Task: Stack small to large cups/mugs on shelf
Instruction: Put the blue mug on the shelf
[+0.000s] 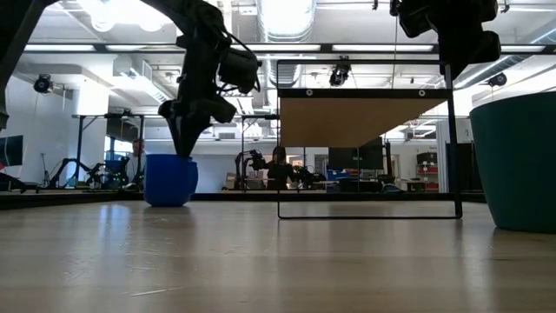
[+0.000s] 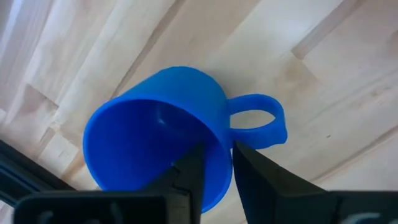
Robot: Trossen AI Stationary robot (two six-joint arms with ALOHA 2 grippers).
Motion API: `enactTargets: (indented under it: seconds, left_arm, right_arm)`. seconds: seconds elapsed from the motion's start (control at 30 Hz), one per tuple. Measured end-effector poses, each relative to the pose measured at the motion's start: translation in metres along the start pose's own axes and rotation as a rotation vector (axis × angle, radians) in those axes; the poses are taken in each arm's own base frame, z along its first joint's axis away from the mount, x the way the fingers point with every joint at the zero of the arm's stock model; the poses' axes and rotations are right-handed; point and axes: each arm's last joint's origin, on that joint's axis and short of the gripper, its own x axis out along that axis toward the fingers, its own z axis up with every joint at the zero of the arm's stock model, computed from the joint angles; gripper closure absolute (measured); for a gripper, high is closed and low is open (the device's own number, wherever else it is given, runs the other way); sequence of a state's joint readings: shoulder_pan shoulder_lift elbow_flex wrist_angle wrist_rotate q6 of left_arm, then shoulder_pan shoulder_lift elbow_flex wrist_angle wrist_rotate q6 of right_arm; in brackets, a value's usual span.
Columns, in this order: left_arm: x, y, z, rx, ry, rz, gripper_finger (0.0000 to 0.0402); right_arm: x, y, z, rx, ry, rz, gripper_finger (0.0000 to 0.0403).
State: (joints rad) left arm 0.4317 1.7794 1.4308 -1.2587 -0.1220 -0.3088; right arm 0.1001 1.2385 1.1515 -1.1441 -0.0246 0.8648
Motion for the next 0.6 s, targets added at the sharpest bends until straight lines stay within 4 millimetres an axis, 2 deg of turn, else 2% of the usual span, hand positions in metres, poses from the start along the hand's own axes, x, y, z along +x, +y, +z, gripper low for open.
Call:
enactTargets:
  seconds: [0.2, 0.37, 0.5, 0.6]
  left_arm:
    - [0.006, -0.001, 0.000, 0.034, 0.005, -0.031, 0.0393]
    - [0.005, -0.004, -0.003, 0.206, 0.019, -0.040, 0.0399]
    - [-0.006, -0.010, -0.007, 0.426, -0.004, -0.053, 0.0401]
    - [-0.027, -0.013, -0.014, 0.570, -0.053, -0.055, 0.0401]
  right_arm:
    - [0.000, 0.000, 0.000, 0.000, -0.001, 0.001, 0.0339]
    - [0.000, 0.000, 0.000, 0.000, -0.002, 0.002, 0.0339]
    - [0.000, 0.000, 0.000, 0.000, -0.003, 0.001, 0.0339]
    - [0.000, 0.000, 0.000, -0.001, -0.004, 0.001, 0.0339]
